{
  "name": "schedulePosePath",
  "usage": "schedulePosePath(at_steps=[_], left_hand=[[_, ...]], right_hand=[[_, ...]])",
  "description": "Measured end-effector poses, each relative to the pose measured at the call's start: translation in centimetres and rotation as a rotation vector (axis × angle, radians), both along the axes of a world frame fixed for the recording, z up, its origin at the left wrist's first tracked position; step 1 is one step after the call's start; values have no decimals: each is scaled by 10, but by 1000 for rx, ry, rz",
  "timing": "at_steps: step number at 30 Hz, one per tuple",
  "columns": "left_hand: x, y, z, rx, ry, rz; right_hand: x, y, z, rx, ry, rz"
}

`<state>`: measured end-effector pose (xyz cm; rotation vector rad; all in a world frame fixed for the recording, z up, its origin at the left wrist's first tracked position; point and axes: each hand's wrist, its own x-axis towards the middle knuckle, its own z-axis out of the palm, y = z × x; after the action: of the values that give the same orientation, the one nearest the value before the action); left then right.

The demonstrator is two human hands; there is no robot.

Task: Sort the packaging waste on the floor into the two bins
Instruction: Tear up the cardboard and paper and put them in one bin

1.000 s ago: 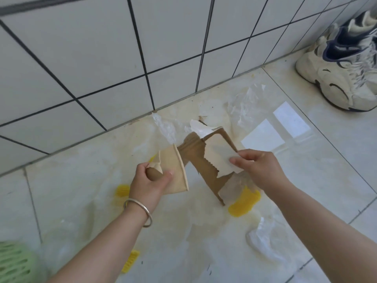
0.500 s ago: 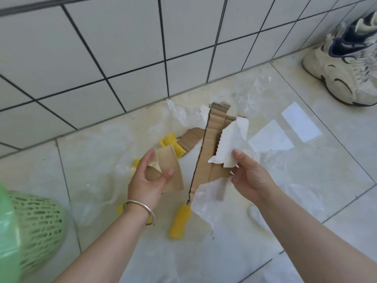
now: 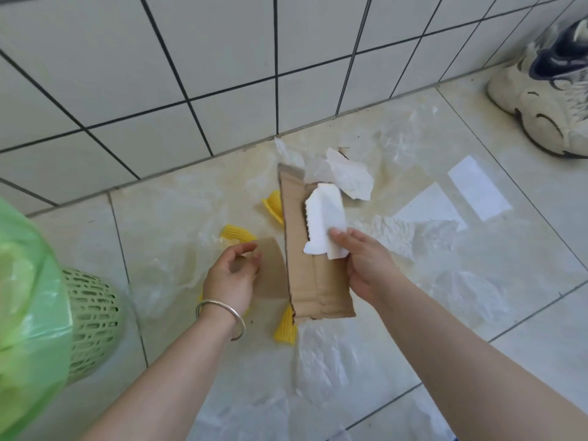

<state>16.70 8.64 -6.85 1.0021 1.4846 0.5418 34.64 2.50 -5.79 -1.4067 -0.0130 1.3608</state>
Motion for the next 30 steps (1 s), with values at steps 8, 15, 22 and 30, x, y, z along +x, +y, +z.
schedulePosePath(at_steps=[8,15,22,30], left_hand=[[12,0,7,-130,-72,-126],[17,0,-1,-102,-4,-170],[28,9,-6,-57,39,-222],[41,34,-12,-25,47,-190]], right_hand=[[-37,-2,-15,-155,-232,236],[-43,2,-14,-162,-458,376],[-25,7,-11,-159,-661,463],[4,36,-13,-277,-859,395]])
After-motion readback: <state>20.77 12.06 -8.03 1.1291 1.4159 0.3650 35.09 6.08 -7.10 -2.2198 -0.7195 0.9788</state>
